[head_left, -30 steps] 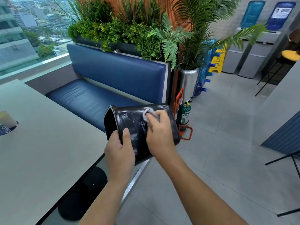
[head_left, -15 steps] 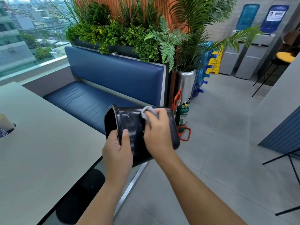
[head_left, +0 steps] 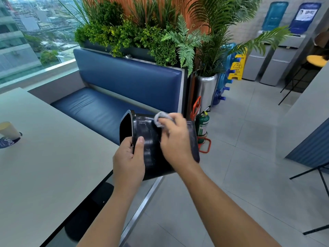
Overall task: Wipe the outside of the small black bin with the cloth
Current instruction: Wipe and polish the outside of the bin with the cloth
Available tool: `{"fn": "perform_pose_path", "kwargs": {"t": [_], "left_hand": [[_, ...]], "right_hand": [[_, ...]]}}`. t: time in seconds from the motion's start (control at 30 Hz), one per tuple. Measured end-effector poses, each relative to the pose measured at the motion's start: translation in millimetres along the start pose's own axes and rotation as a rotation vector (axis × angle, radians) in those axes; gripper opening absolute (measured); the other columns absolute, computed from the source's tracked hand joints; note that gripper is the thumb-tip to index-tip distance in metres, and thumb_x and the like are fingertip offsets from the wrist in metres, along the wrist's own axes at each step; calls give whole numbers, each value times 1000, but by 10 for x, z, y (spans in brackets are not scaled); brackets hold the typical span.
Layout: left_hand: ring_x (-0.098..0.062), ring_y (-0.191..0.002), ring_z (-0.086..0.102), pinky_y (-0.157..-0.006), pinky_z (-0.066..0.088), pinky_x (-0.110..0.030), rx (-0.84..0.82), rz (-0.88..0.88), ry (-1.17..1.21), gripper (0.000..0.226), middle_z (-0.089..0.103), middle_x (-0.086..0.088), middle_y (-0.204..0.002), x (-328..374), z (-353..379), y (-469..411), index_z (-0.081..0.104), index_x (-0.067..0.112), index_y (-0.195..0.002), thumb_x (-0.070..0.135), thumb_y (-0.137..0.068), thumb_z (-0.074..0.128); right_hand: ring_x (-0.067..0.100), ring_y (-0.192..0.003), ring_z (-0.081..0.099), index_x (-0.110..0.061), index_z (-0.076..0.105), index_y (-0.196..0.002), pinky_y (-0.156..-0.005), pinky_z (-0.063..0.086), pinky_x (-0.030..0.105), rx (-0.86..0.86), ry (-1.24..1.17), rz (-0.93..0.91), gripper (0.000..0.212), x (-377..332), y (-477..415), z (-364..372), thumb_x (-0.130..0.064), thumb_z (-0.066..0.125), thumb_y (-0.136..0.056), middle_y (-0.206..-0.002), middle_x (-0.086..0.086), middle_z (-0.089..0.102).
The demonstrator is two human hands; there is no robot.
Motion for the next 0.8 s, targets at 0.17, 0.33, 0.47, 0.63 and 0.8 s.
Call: {"fn": "perform_pose_path", "kwargs": {"t": [0.17, 0.33, 0.47, 0.63, 0.8], "left_hand": [[-12, -57, 49, -57, 41, -32, 82, -42, 13, 38, 57, -4, -63, -80, -127, -160, 63, 14, -82, 38, -111, 55], [-35, -69, 56, -64, 50, -46, 1, -53, -1, 47, 61, -23, -78, -108, -165, -137, 62, 4, -91, 45, -110, 53], [-31, -71, 58, -66, 49, -46, -51, -26, -27, 49, 64, -20, -77, -27, -61, -105, 62, 3, -89, 46, -110, 52], [-12, -65, 54, -63, 45, -31, -10, -56, 29, 48, 65, -7, -73, -88, -78, -254, 66, 7, -86, 42, -113, 48], [-11, -60, 40, -59, 37, -35, -42, -93, 61, 56, 46, 2, -63, -188, -112, -310, 49, -2, -81, 44, -113, 45]], "right_hand": [[25, -104, 56, -7, 75, -113, -97, 47, 26, -139, -47, -169, 38, -47, 605, -30, 15, 62, -85, -118, 5, 62], [27, -104, 58, -6, 76, -114, -93, 50, 38, -7, 60, 115, 30, 421, 289, -101, 9, 64, -91, -113, 3, 62], [26, -102, 52, -11, 76, -115, -93, 46, 37, -26, 42, 22, 38, 35, -34, 62, 9, 61, -87, -114, 2, 62], [25, -104, 52, -21, 75, -119, -87, 45, 44, -135, -6, -190, 46, -261, 448, 143, 3, 59, -84, -122, -7, 64], [23, -105, 51, -16, 77, -108, -90, 47, 44, -200, -66, -234, 38, -11, 783, 66, 6, 57, -85, -120, -9, 65]]}}
Point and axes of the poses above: each hand's wrist, its own y-axis away from the middle knuckle, its own z-axis out of the palm, x = y × z, the point moved 2 cm from there along -y, towards the middle knuckle
